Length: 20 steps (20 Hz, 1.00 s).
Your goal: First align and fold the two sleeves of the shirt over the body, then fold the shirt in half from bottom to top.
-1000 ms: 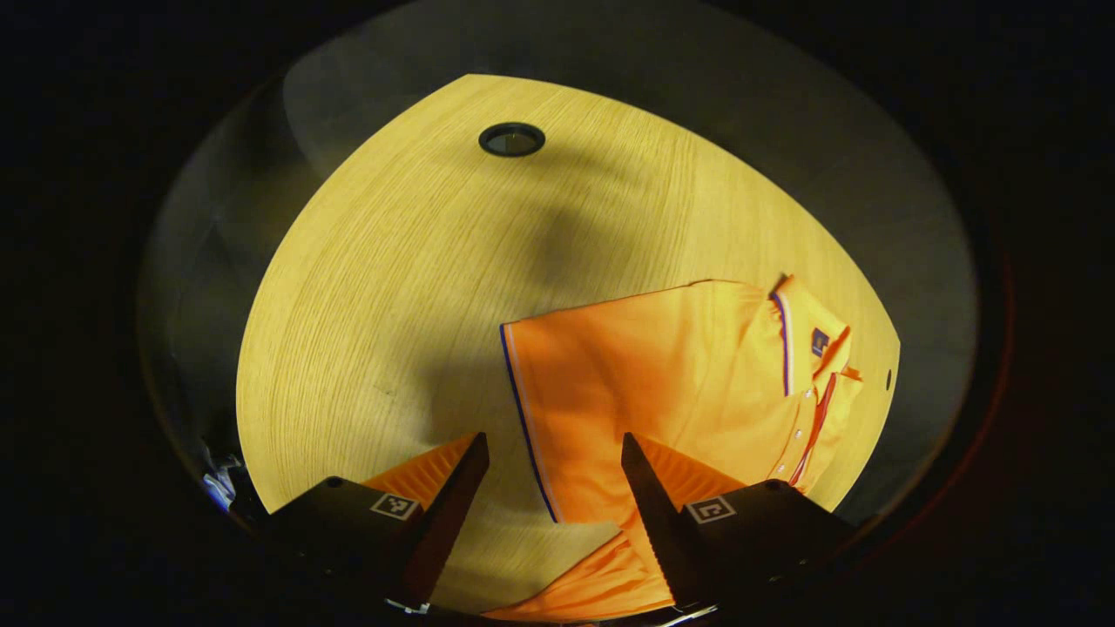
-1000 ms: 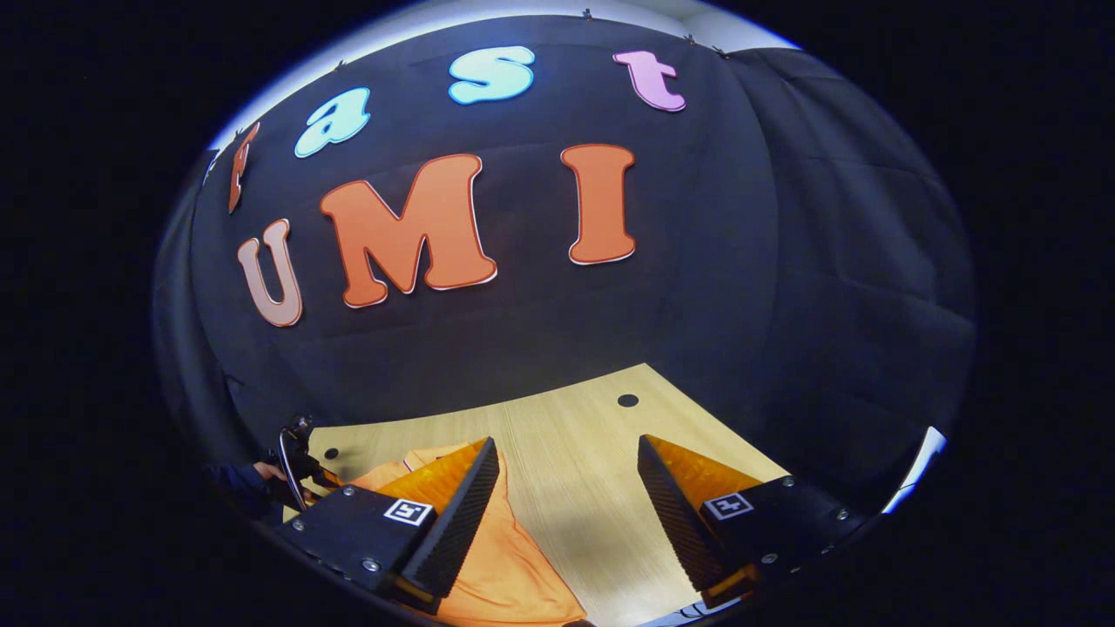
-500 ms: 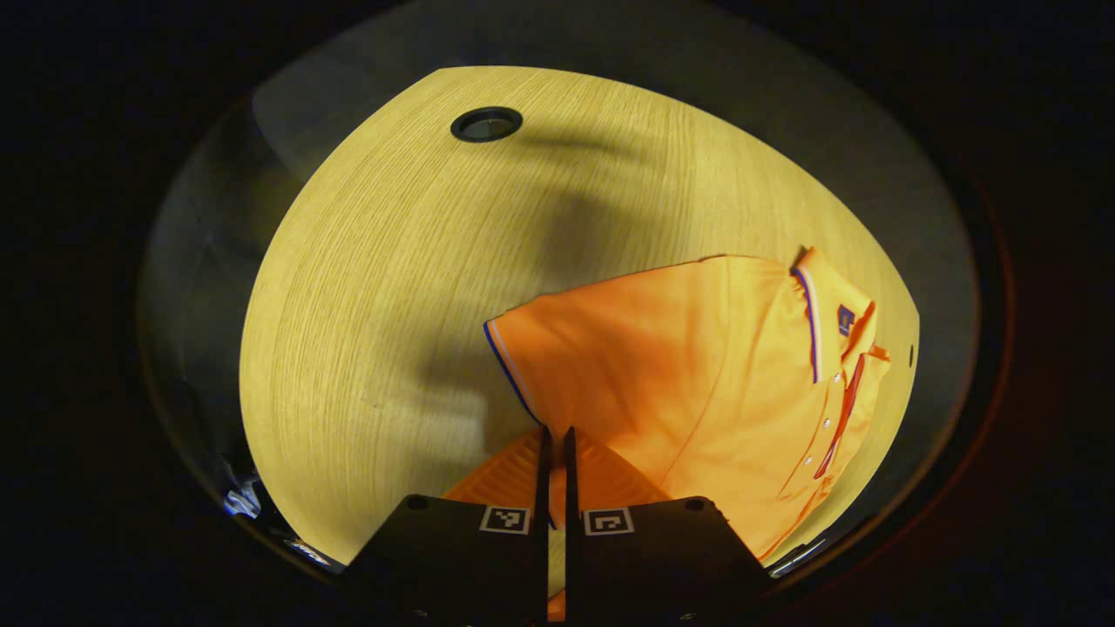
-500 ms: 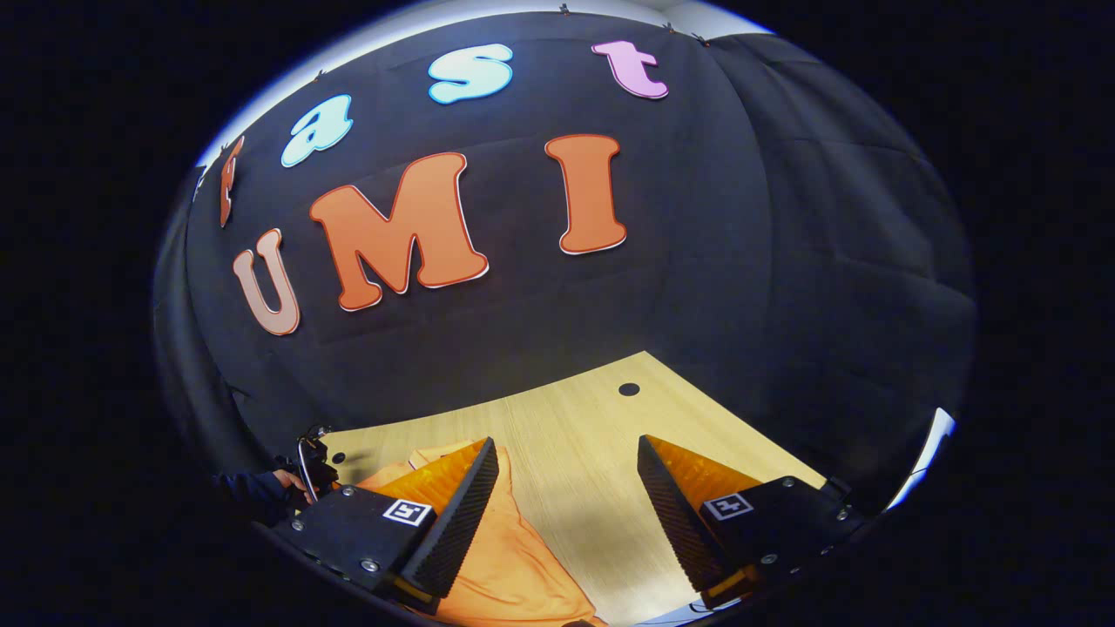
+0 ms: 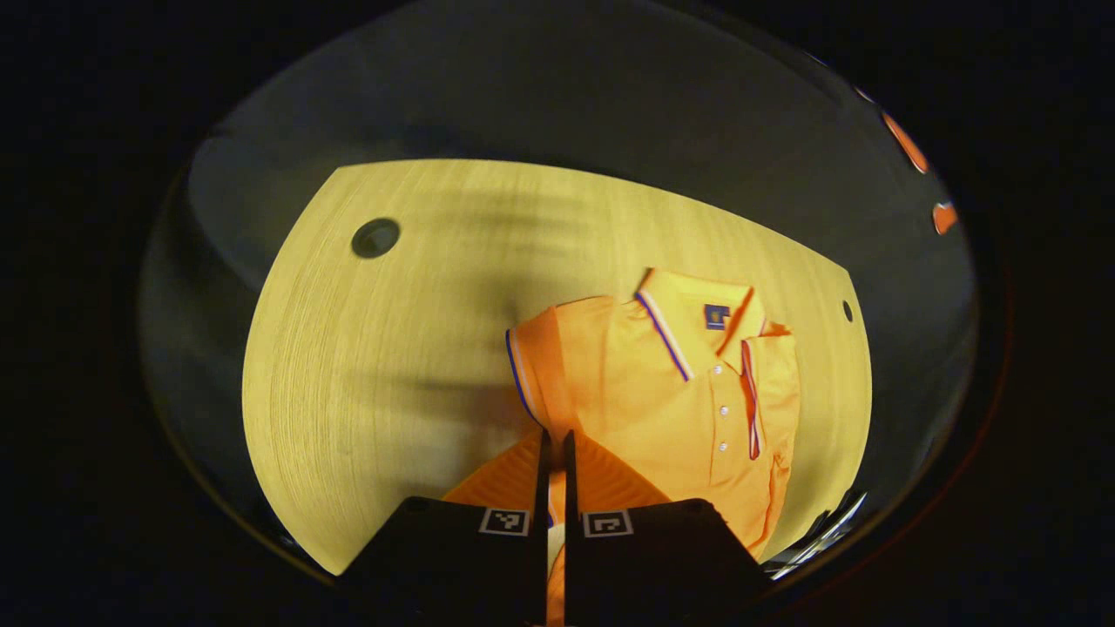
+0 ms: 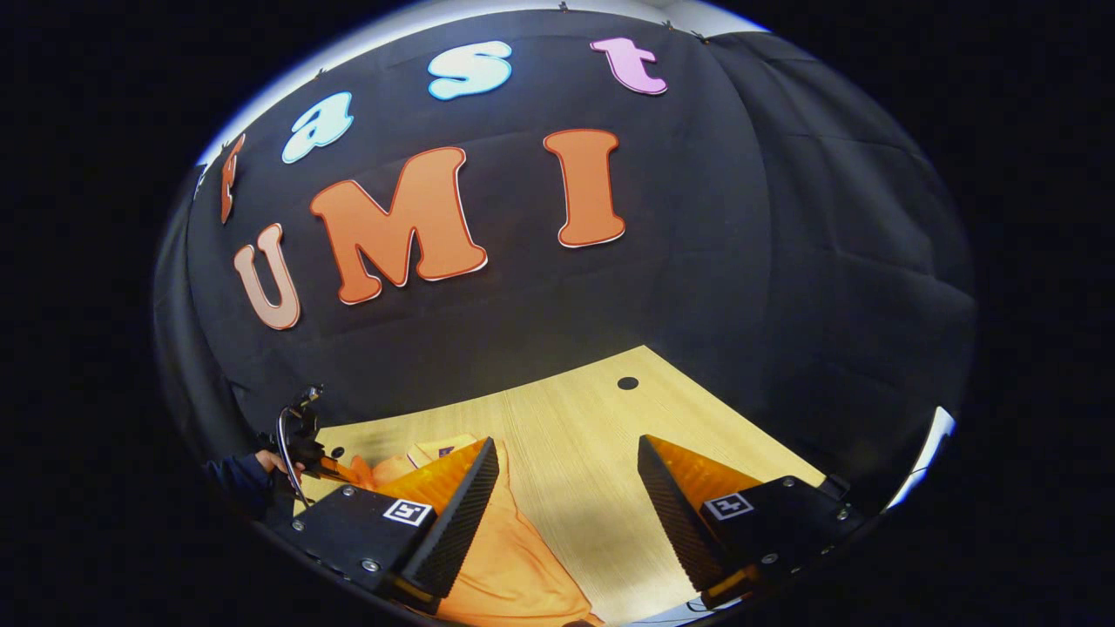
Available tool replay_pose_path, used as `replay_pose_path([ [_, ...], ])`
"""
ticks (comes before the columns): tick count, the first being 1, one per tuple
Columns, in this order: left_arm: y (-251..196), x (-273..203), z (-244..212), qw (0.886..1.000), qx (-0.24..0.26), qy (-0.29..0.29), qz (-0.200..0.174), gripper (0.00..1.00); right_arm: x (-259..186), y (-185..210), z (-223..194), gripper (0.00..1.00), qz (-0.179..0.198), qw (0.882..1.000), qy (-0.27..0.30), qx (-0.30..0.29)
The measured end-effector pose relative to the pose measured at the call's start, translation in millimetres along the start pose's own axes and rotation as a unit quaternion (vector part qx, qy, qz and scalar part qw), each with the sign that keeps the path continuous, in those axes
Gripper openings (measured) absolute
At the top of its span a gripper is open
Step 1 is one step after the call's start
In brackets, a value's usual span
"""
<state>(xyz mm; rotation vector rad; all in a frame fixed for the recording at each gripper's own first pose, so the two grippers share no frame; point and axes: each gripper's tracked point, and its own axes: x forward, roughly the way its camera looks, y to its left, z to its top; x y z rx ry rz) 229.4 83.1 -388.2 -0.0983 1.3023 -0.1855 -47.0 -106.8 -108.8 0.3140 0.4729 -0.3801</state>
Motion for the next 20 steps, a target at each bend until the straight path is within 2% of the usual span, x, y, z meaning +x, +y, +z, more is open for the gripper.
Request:
replay_pose_path([
  [6, -63, -1, 17, 0.994, 0.103, -0.01, -0.047, 0.08, -19, -8, -25, 0.97, -0.028, 0.999, 0.015, -0.006],
  [7, -74, 2, 17, 0.991, 0.118, -0.015, -0.058, 0.13, -23, -8, -29, 0.98, -0.032, 0.999, 0.019, -0.003],
  [10, -111, -10, 15, 0.982, 0.147, -0.022, -0.112, 0.19, -29, -7, -38, 0.97, -0.043, 0.999, 0.022, 0.006],
  [11, -120, -16, 15, 0.979, 0.152, -0.027, -0.131, 0.32, -30, -5, -40, 0.97, -0.042, 0.999, 0.023, 0.007],
  [14, -125, -34, 11, 0.975, 0.162, -0.048, -0.141, 0.54, -28, -1, -36, 0.98, -0.046, 0.999, 0.011, -0.008],
  [15, -121, -43, 13, 0.975, 0.164, -0.061, -0.133, 0.71, -27, 0, -31, 0.97, -0.05, 0.998, -0.001, -0.028],
  [17, -114, -67, 18, 0.974, 0.165, -0.1, -0.114, 0.95, -25, 10, -18, 0.98, -0.043, 0.997, -0.029, -0.062],
  [20, -108, -111, 25, 0.967, 0.159, -0.178, -0.083, 0.98, -15, 34, -6, 0.98, -0.004, 0.995, -0.052, -0.088],
])
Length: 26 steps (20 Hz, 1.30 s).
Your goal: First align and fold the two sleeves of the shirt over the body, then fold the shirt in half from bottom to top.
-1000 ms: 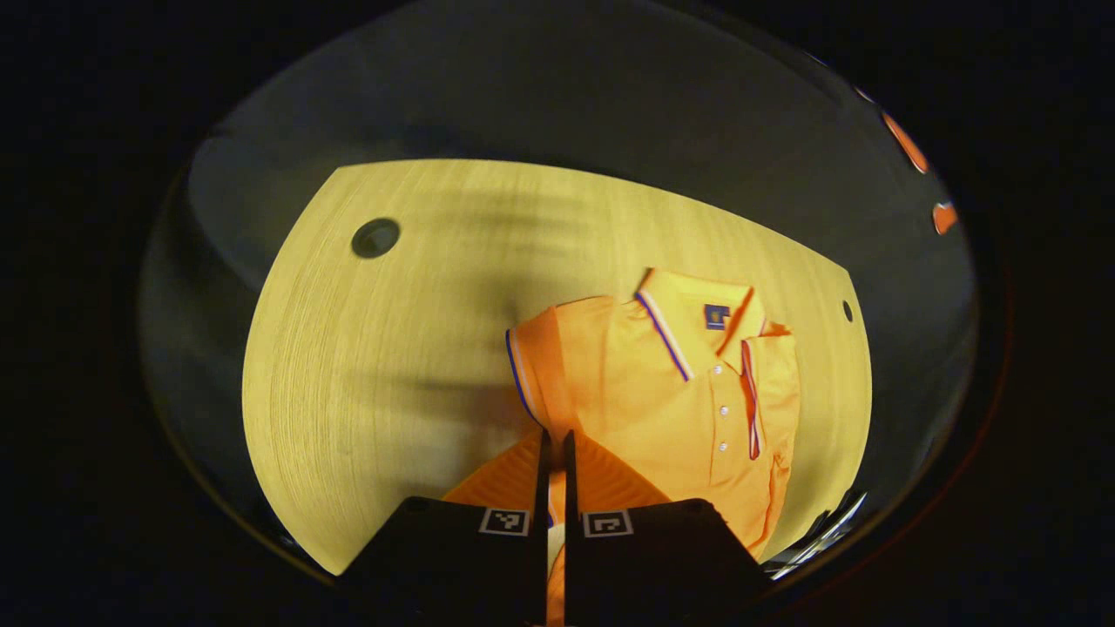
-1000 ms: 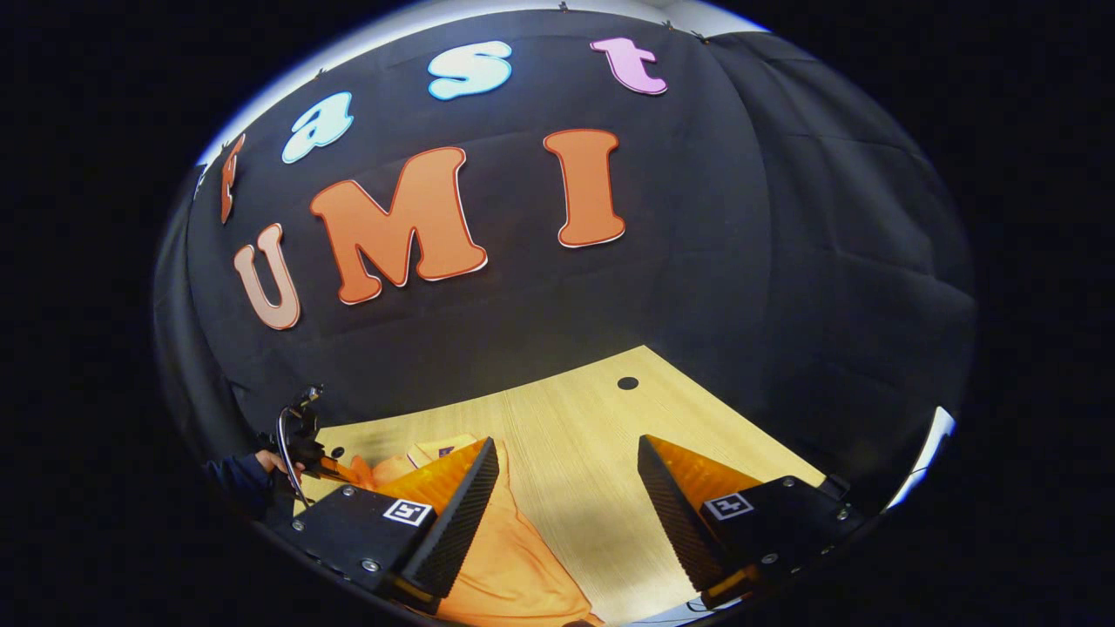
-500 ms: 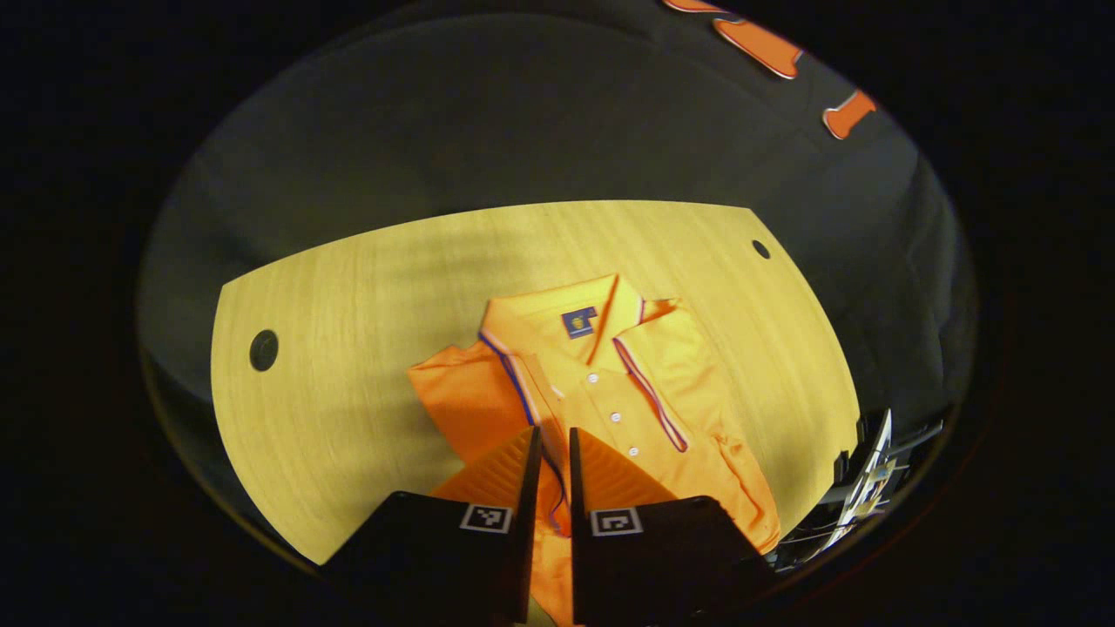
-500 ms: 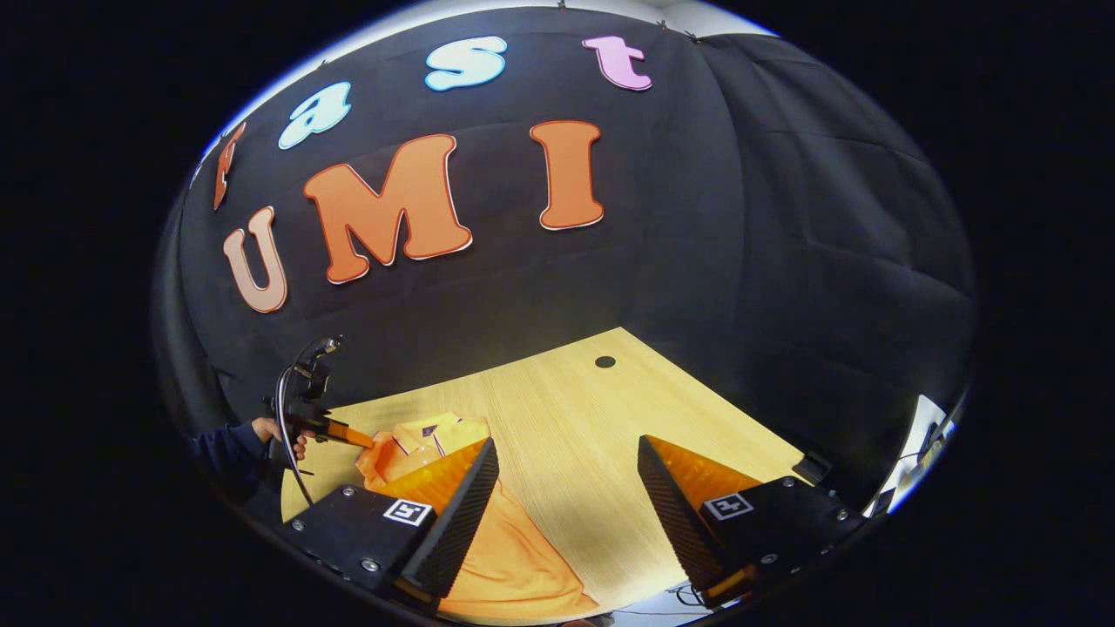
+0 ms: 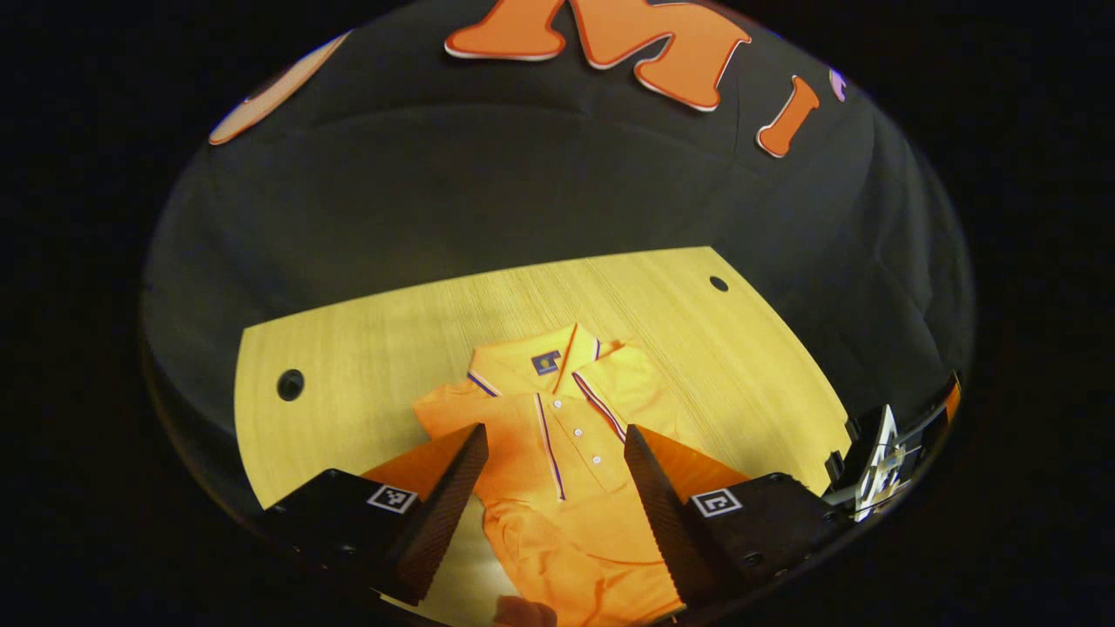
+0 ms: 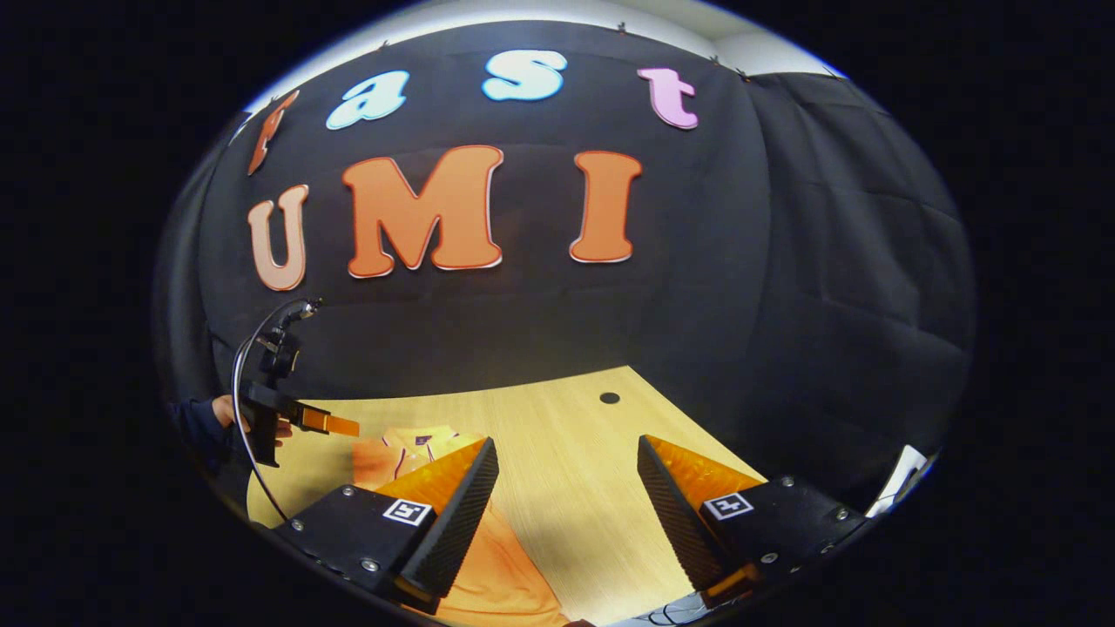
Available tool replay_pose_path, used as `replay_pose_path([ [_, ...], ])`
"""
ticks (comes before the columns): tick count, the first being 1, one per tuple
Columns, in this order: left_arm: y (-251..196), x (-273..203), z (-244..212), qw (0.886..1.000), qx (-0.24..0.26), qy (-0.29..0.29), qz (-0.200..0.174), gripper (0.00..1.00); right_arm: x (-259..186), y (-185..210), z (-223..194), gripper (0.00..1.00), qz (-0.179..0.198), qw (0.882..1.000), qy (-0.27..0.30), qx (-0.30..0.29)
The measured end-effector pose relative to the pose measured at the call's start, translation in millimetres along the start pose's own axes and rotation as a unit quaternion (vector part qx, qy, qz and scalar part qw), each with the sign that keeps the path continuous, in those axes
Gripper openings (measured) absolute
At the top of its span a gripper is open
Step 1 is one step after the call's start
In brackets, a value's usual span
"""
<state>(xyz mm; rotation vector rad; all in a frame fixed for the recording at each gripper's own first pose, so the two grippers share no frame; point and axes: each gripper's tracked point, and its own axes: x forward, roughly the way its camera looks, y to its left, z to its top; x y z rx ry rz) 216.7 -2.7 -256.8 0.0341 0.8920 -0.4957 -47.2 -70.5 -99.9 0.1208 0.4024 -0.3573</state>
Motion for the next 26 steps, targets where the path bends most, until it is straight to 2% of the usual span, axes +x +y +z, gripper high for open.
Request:
replay_pose_path([
  [3, 5, -55, 25, 0.992, 0.029, -0.108, 0.063, 0.98, 15, 17, 7, 0.98, 0.028, 0.999, -0.022, -0.008],
  [6, -7, -128, 41, 0.973, 0.038, -0.203, 0.1, 0.98, 19, 39, 10, 0.98, 0.068, 0.997, -0.039, -0.019],
  [8, -16, -172, 42, 0.961, 0.042, -0.247, 0.117, 0.97, 15, 46, 16, 0.98, 0.088, 0.994, -0.062, -0.035],
  [12, -29, -230, 27, 0.934, 0.044, -0.316, 0.16, 0.97, -1, 62, 27, 0.98, 0.128, 0.985, -0.104, -0.055],
  [13, -34, -251, 28, 0.919, 0.049, -0.351, 0.17, 0.96, -6, 66, 30, 0.98, 0.138, 0.982, -0.114, -0.055],
  [15, -47, -296, 29, 0.876, 0.068, -0.438, 0.191, 0.96, -12, 74, 30, 0.98, 0.163, 0.976, -0.131, -0.061],
  [16, -50, -317, 26, 0.853, 0.07, -0.471, 0.213, 0.96, -17, 78, 24, 0.98, 0.165, 0.975, -0.134, -0.071],
  [17, -52, -336, 14, 0.839, 0.068, -0.485, 0.236, 0.96, -22, 78, 20, 0.98, 0.171, 0.973, -0.133, -0.073],
  [18, -55, -351, 6, 0.833, 0.06, -0.484, 0.26, 0.92, -27, 77, 17, 0.98, 0.175, 0.973, -0.133, -0.073],
  [19, -62, -357, -2, 0.833, 0.051, -0.478, 0.273, 0.95, -34, 77, 15, 0.98, 0.182, 0.972, -0.134, -0.069],
  [21, -64, -369, -6, 0.821, 0.029, -0.492, 0.286, 0.93, -49, 73, 18, 0.98, 0.193, 0.968, -0.153, -0.057],
  [23, -62, -379, -22, 0.814, 0.019, -0.497, 0.298, 0.94, -60, 71, 16, 0.98, 0.205, 0.963, -0.17, -0.048],
  [24, -64, -373, -29, 0.823, 0.019, -0.485, 0.297, 0.95, -62, 68, 9, 0.97, 0.206, 0.963, -0.165, -0.048],
  [26, -68, -352, -49, 0.847, 0.027, -0.446, 0.289, 0.98, -59, 62, -11, 1.0, 0.204, 0.967, -0.143, -0.059],
])
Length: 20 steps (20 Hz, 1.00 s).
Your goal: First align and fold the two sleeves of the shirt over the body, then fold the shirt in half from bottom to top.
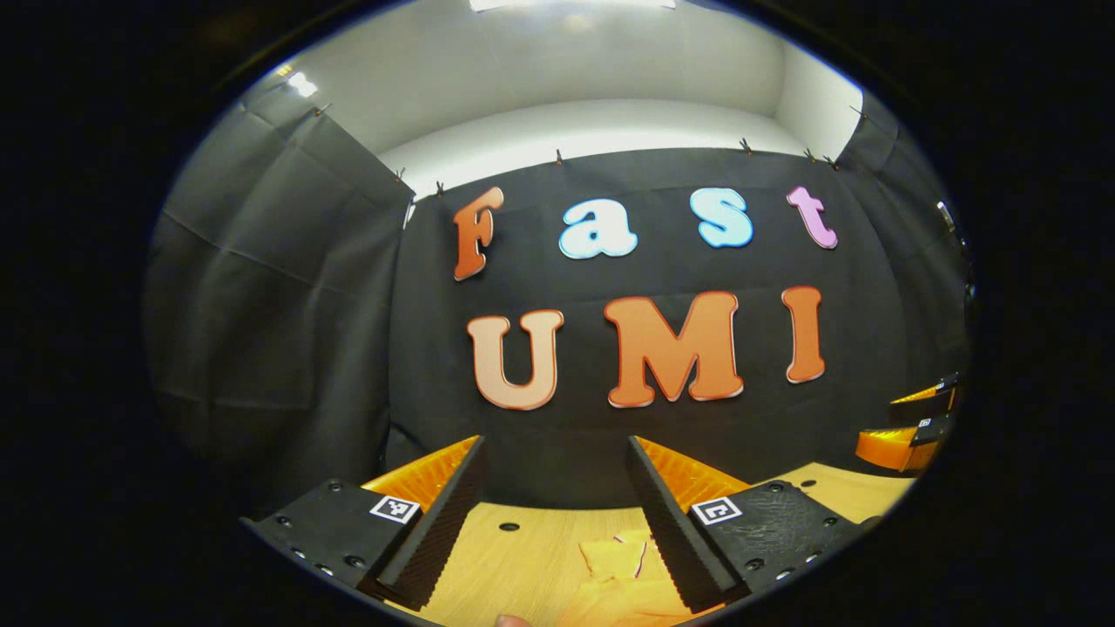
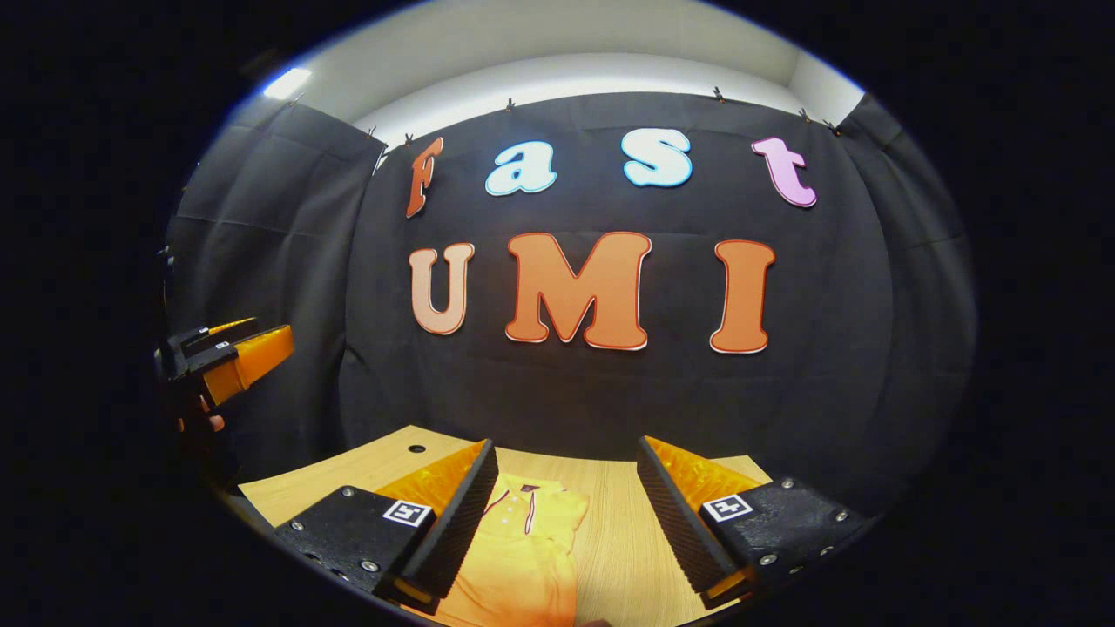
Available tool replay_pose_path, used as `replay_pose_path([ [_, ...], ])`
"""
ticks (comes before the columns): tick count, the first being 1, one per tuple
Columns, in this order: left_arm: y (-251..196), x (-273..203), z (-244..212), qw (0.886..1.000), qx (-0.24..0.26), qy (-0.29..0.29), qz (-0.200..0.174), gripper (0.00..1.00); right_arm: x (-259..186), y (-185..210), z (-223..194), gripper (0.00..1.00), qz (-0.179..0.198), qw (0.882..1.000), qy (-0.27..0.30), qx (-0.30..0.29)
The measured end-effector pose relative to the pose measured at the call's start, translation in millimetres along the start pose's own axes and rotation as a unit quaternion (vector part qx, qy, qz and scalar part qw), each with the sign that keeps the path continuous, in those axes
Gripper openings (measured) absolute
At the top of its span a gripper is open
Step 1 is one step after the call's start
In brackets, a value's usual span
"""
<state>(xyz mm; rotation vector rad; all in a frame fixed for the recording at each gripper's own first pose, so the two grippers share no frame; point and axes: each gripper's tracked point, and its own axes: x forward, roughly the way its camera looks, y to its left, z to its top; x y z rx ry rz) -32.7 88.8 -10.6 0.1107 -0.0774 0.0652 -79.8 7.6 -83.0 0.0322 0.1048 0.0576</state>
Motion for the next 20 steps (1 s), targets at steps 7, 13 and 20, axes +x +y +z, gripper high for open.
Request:
replay_pose_path([
  [7, -5, -32, -125, 0.984, -0.005, 0.175, -0.028, 0.96, -34, -11, -108, 0.98, -0.001, 0.988, 0.156, 0.004],
  [13, -4, -65, -209, 0.955, 0.0, 0.292, -0.048, 0.96, -63, 1, -189, 0.98, 0.012, 0.958, 0.283, 0.045],
  [20, -4, -93, -284, 0.902, -0.021, 0.425, -0.075, 0.97, -91, 18, -251, 0.98, 0.027, 0.914, 0.4, 0.061],
])
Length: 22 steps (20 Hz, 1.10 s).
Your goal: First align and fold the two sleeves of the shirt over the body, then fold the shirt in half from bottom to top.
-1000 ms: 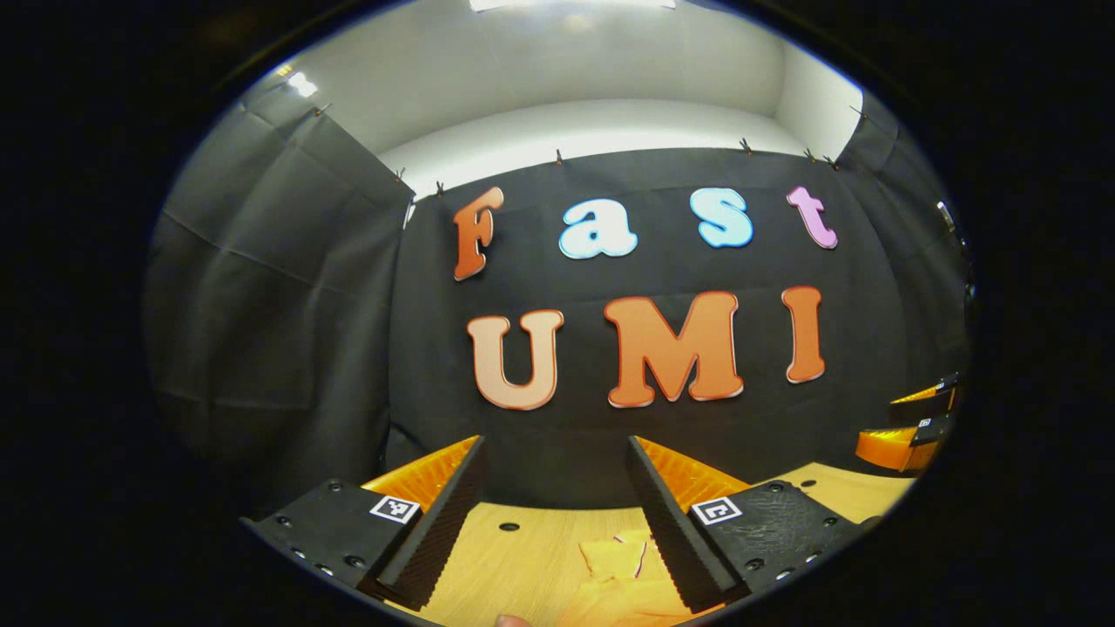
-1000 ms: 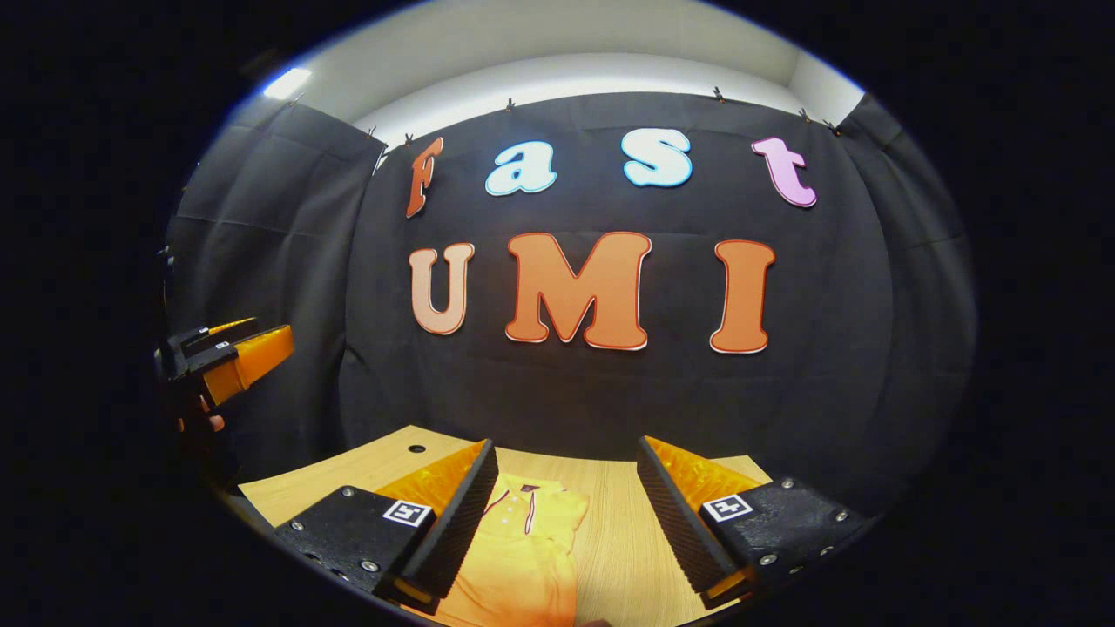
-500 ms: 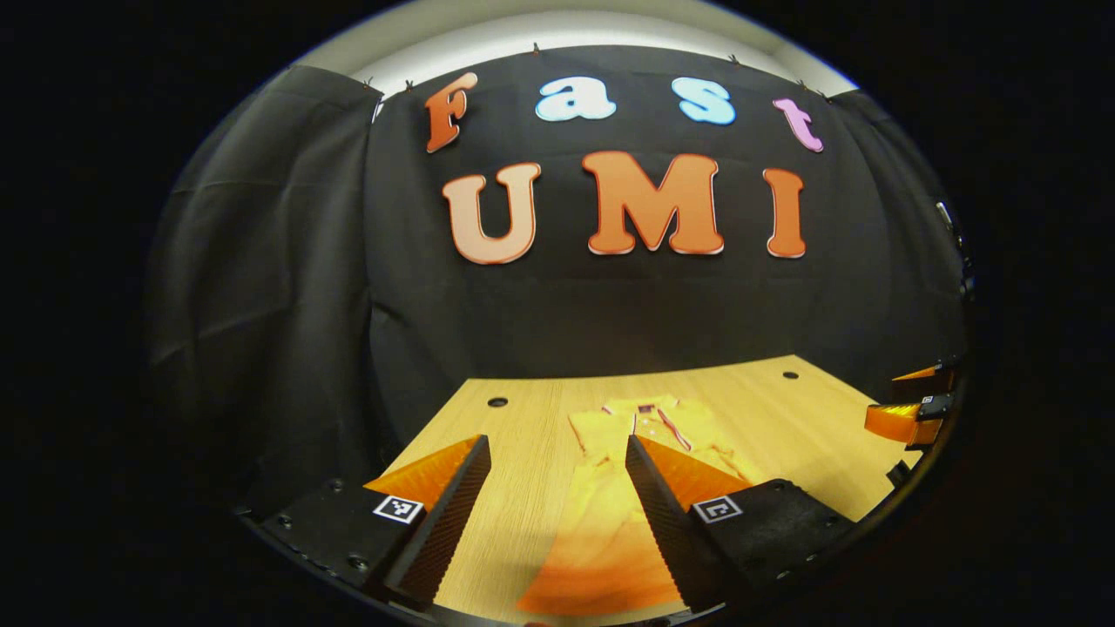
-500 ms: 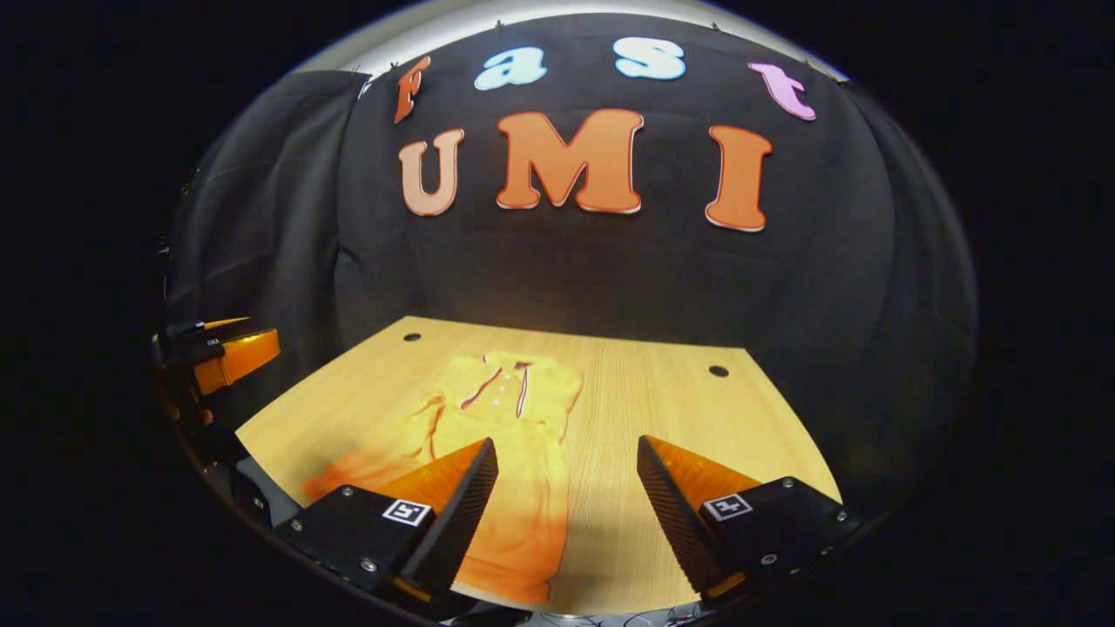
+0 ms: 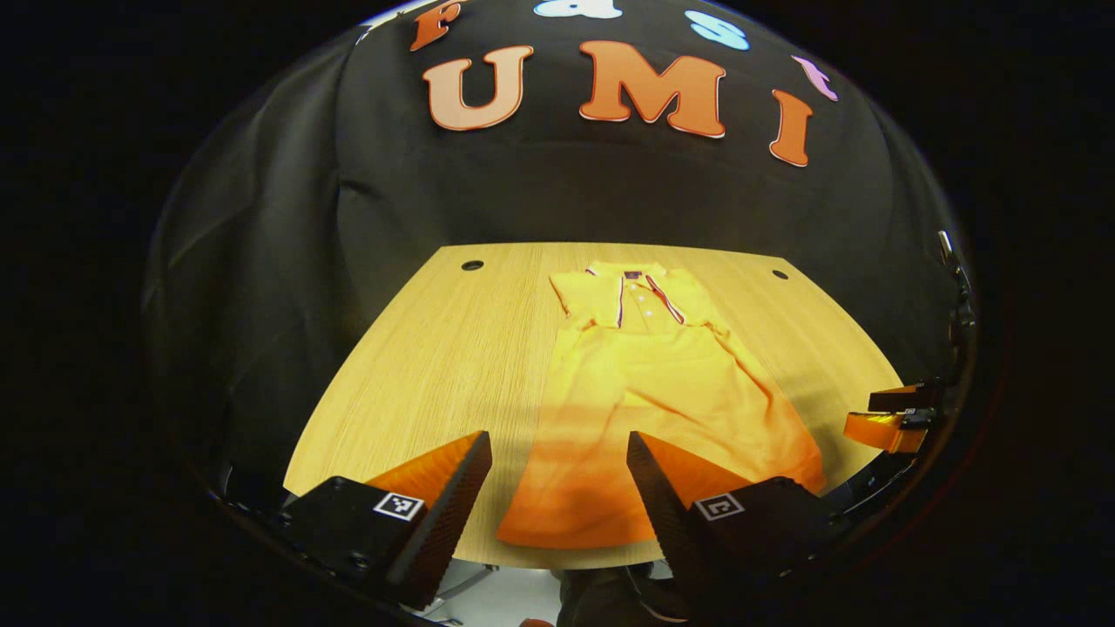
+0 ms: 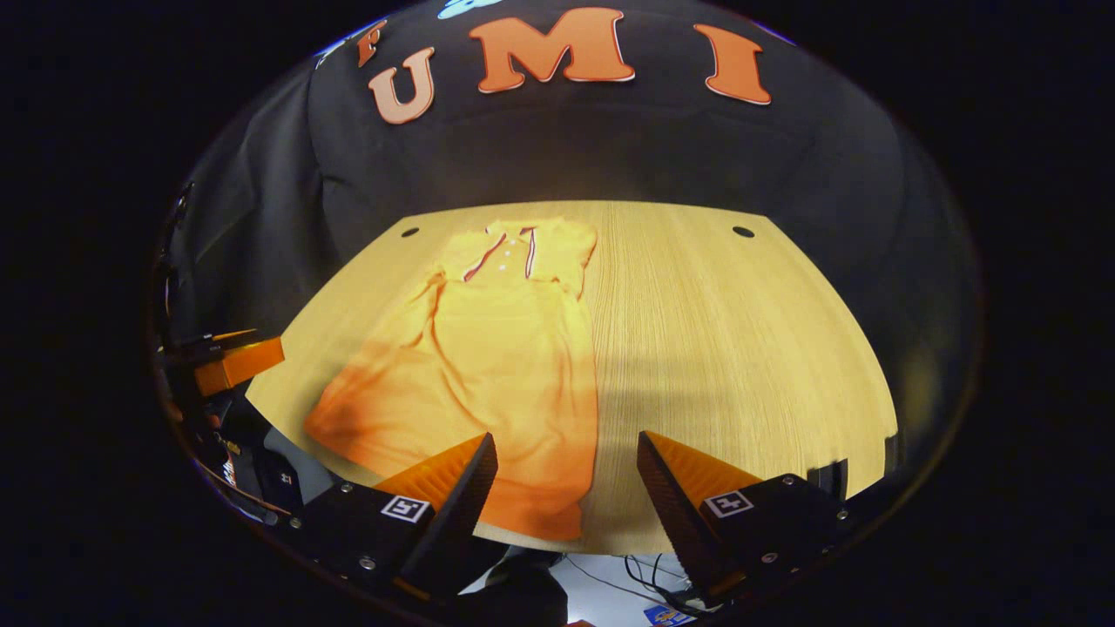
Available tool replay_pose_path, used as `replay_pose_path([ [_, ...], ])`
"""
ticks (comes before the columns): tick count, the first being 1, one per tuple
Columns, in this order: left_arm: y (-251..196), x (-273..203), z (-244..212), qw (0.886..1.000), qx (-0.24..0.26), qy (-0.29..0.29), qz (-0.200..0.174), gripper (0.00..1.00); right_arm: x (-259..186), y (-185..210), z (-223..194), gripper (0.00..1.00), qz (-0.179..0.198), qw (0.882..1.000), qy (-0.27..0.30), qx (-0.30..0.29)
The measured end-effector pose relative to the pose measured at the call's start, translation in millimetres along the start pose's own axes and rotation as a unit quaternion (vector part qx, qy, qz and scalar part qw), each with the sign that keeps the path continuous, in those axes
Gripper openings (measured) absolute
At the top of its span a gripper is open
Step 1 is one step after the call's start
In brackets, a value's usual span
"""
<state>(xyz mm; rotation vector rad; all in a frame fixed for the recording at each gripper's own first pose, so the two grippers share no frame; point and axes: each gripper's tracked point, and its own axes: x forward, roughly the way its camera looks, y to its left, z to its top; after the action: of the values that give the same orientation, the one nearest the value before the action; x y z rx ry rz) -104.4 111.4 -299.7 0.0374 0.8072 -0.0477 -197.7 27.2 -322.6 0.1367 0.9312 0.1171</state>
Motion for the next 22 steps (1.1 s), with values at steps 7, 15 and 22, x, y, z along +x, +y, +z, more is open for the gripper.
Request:
replay_pose_path([
  [7, 1, 24, -42, 0.995, -0.01, 0.101, 0.0, 0.97, 17, 13, -42, 0.99, 0.002, 0.996, 0.09, 0.019],
  [15, 8, 45, -99, 0.986, -0.003, 0.168, -0.002, 0.98, 30, 22, -77, 0.96, 0.002, 0.989, 0.147, 0.006],
  [22, 6, 62, -110, 0.981, -0.013, 0.192, -0.004, 0.98, 34, 24, -80, 0.78, -0.022, 0.983, 0.175, -0.043],
])
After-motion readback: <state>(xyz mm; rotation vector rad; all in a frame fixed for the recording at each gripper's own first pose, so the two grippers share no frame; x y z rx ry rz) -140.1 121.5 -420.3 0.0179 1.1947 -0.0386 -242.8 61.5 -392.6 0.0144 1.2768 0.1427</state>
